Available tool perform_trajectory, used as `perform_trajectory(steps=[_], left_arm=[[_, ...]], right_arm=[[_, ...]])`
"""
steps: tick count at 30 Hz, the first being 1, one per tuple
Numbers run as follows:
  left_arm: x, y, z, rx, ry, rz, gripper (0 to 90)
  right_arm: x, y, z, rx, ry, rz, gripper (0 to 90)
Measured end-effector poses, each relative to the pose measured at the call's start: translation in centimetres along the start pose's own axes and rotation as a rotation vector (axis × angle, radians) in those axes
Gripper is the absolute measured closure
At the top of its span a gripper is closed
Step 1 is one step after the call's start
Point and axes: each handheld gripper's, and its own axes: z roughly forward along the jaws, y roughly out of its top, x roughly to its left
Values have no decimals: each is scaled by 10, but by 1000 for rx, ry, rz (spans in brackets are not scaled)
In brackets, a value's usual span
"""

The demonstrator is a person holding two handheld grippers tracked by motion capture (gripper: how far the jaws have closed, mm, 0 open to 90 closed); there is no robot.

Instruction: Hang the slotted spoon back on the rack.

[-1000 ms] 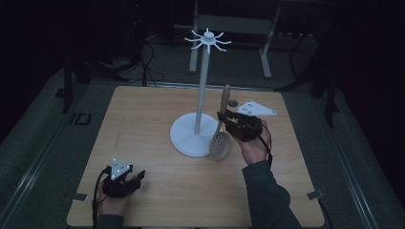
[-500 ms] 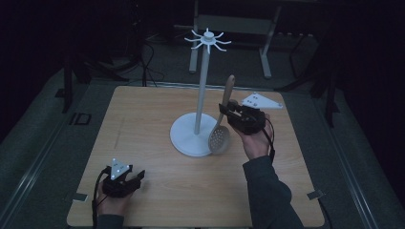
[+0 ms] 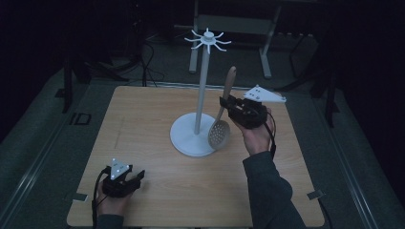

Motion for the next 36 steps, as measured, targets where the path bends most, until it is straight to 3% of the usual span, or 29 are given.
perform_trajectory(steps=[13,36], left_arm=[[0,0,0,2,-1,2,462],[0,0,0,1,-2,-1,462]], right_arm=[[-2,16,-2,-13,-11,-12,744],[-5,35,13,12,-16,-17,743]])
